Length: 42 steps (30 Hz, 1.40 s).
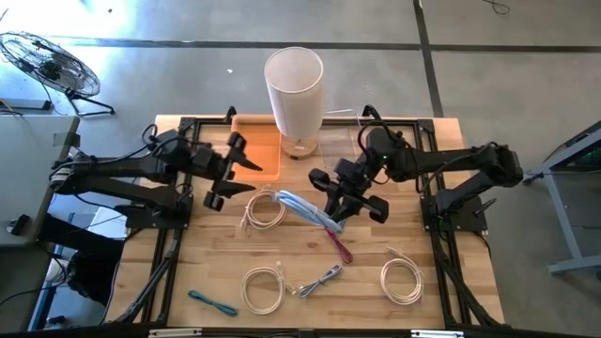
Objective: Pick & Place USB Port
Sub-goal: Put the blue HDMI cable into the orange bin
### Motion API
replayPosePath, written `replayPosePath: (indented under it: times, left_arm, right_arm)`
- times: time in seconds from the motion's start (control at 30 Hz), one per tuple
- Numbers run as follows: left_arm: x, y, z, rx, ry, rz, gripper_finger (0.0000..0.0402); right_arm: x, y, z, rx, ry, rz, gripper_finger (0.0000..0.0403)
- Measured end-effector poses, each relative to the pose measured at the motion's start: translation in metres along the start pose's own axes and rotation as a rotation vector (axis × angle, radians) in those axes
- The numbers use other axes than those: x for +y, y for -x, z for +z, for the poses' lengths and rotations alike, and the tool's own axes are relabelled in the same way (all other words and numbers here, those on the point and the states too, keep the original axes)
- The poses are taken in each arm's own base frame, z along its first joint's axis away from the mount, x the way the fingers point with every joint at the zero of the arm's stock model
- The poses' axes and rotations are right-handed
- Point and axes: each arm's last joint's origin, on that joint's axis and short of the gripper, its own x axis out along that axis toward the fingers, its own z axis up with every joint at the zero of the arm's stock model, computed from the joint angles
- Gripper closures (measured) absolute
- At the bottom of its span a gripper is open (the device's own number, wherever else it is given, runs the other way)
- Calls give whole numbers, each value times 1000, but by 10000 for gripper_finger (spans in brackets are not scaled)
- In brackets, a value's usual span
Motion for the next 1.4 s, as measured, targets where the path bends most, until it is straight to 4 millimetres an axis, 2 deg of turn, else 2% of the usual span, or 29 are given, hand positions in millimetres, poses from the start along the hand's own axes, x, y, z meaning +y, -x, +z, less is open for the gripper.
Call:
replayPosePath:
  times: [0.2,0.53,0.87,1.1,1.4]
  left_arm:
    - [11,-32,9,62,85,-120,198]
    - [22,-61,3,161,139,-185,198]
    - [19,-65,-1,173,209,-381,198]
    - [19,-65,0,168,206,-378,198]
    - [22,-70,-9,189,219,-370,198]
  right_arm:
    - [1,0,1,0,8,10,373]
    - [5,-4,-1,16,4,49,373]
    - [4,-4,-4,31,3,39,373]
    - [0,0,-4,38,4,26,373]
    - [-4,7,-2,42,-1,19,373]
